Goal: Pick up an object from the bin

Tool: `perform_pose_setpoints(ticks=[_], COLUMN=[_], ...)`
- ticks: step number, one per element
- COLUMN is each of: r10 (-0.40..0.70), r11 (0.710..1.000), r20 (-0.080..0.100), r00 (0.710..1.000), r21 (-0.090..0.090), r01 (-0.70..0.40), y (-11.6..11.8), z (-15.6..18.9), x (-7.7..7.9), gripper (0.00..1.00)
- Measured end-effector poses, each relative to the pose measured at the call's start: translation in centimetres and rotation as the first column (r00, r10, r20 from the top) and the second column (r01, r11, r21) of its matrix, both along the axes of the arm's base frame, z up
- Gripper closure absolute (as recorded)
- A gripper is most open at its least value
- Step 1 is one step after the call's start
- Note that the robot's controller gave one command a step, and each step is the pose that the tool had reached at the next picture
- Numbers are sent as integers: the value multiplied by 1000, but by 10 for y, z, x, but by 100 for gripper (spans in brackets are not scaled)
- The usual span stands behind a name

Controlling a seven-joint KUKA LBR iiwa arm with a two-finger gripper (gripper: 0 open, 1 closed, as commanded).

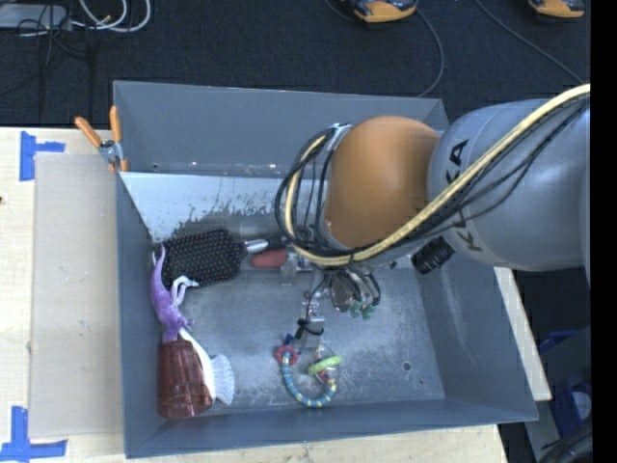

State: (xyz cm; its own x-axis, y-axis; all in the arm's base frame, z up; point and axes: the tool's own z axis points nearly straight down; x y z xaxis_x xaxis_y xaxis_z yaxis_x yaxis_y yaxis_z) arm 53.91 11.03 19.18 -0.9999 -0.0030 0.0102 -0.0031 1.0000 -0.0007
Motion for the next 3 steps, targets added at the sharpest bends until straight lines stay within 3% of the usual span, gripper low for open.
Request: perform_pose_setpoints(ticks=[1,2,3], r10=[-4,81,206], r11=[1000,997,979], r20=[8,7,2], r00=[1000,997,979], r21=[1,1,0], r01=[4,-81,-206], y=[-1,-28,-69], z=[4,-52,-52], x=[2,-20,-65], gripper=[0,0,0])
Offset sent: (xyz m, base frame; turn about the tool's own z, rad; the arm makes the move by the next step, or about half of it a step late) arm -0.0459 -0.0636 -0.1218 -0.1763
